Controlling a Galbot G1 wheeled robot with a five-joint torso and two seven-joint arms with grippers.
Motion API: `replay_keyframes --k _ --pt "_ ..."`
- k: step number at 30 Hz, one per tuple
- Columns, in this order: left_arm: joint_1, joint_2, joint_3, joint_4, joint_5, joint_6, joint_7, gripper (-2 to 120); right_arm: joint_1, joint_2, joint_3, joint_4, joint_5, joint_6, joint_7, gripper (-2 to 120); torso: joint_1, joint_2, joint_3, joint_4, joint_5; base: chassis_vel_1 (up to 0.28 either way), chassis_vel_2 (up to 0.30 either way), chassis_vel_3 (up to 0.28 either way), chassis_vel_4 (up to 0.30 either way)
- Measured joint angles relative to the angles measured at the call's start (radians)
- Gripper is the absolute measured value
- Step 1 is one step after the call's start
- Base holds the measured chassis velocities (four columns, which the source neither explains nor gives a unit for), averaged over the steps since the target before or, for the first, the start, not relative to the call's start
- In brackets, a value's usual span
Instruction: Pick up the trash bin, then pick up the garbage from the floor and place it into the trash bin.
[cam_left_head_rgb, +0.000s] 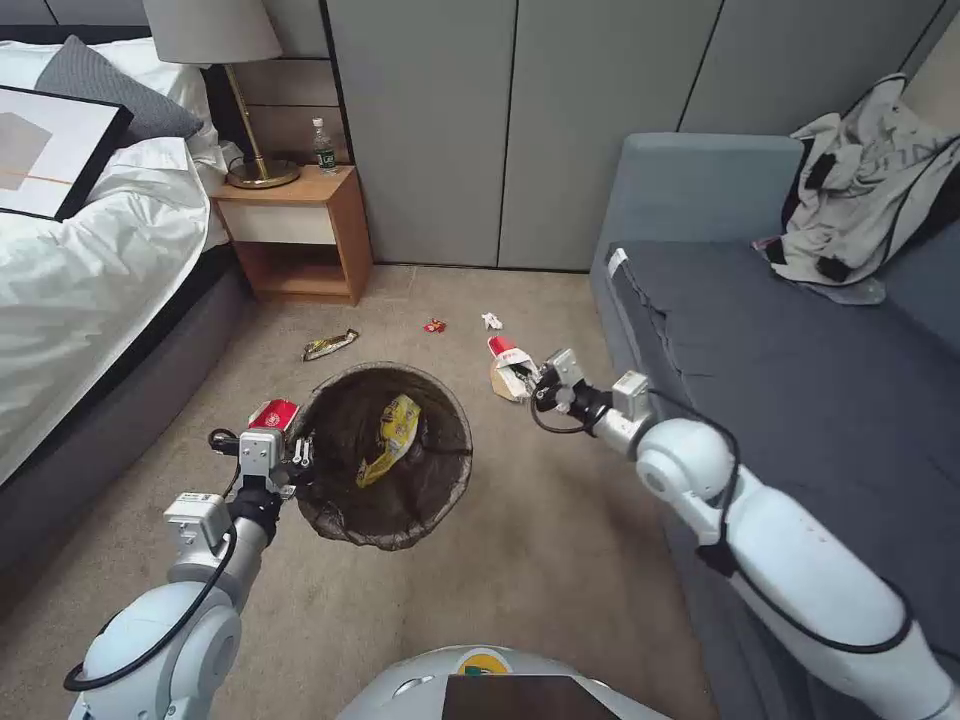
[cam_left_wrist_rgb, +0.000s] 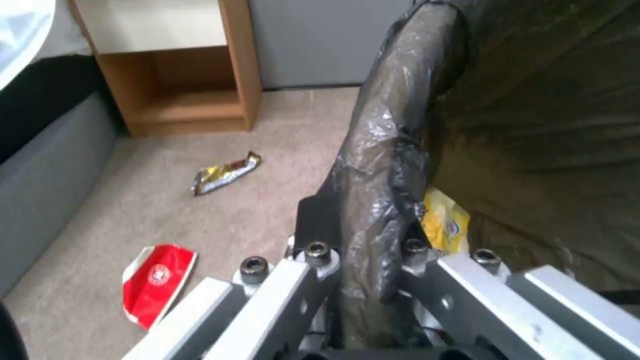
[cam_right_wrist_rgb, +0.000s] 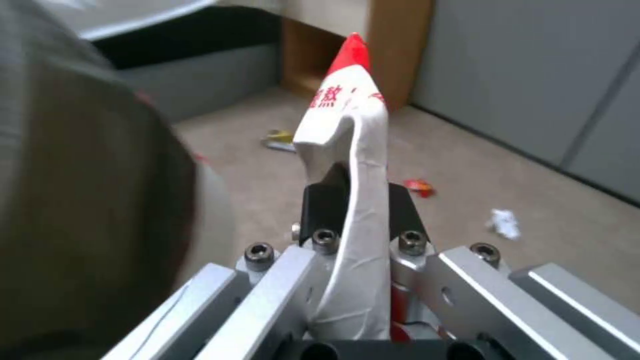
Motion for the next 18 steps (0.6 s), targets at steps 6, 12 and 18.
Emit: replay_keyframes --k 6,12,18 --pt "-0.005 0.002 0.007 0.016 0.007 0.010 0.006 2 0.032 -0.082 0.039 0.049 0.123 -0.004 -0.088 0 0.000 0.000 0.000 0.0001 -0.0002 0.000 0.000 0.000 0.000" --pt "-0.009 0.010 0.017 0.031 -0.001 0.032 0.007 2 0.049 -0.098 0.051 0.114 0.210 -0.012 -0.109 0 0.000 0.000 0.000 0.0000 -0.0003 0.000 0.000 0.000 0.000" --pt "-0.023 0.022 0.023 0.032 -0.025 0.070 0.005 2 0.121 -0.082 0.013 0.166 0.280 -0.038 -0.124 0 0.000 0.000 0.000 0.0000 -0.0005 0.000 0.000 0.000 0.000"
